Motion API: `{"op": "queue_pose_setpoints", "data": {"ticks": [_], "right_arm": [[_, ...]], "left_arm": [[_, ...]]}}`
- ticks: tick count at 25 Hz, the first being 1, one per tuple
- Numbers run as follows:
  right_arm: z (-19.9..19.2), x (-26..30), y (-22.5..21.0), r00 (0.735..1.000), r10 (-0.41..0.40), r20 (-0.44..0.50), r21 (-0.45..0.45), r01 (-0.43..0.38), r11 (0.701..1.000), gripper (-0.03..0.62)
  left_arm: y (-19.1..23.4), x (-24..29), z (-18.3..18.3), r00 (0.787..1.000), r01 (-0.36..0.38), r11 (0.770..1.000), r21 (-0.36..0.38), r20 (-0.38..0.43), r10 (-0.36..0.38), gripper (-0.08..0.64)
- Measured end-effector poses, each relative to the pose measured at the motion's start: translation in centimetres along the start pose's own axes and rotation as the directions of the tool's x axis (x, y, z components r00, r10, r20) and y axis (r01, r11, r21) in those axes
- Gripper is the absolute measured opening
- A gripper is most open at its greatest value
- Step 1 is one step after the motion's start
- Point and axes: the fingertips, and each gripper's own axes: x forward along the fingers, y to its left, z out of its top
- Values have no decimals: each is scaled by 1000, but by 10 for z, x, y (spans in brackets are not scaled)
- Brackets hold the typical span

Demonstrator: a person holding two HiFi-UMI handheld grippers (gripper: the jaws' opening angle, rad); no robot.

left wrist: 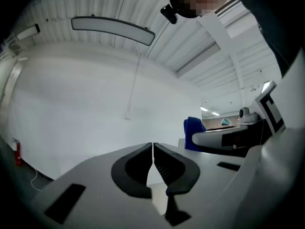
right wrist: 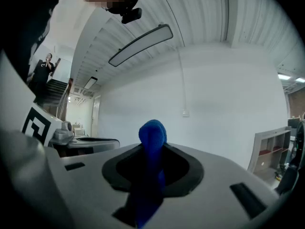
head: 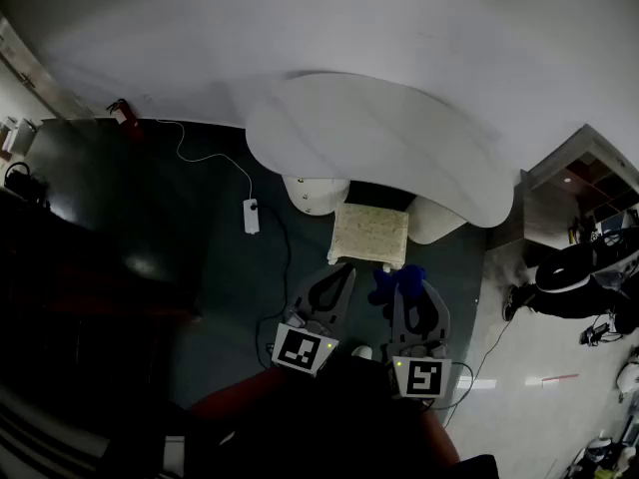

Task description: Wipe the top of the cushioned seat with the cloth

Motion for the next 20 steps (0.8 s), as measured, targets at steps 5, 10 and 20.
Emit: {"op": "queue_pose_setpoints", "data": {"ticks": [5, 10, 20], "right_arm": [[0, 2, 5, 1000, -19, 8, 60, 19, 998, 121], [-5, 2, 22, 999, -13, -29, 68, 15, 998, 123], [-1, 16, 52, 994, -108, -17, 20, 109, 994, 124]], "left_arm": [[6, -2, -2, 1000, 18, 999, 51, 4, -18, 20], [19, -22, -13, 1000, 8, 1000, 2, -11, -8, 20], [65, -38, -17, 998, 59, 998, -16, -3, -59, 20]]}}
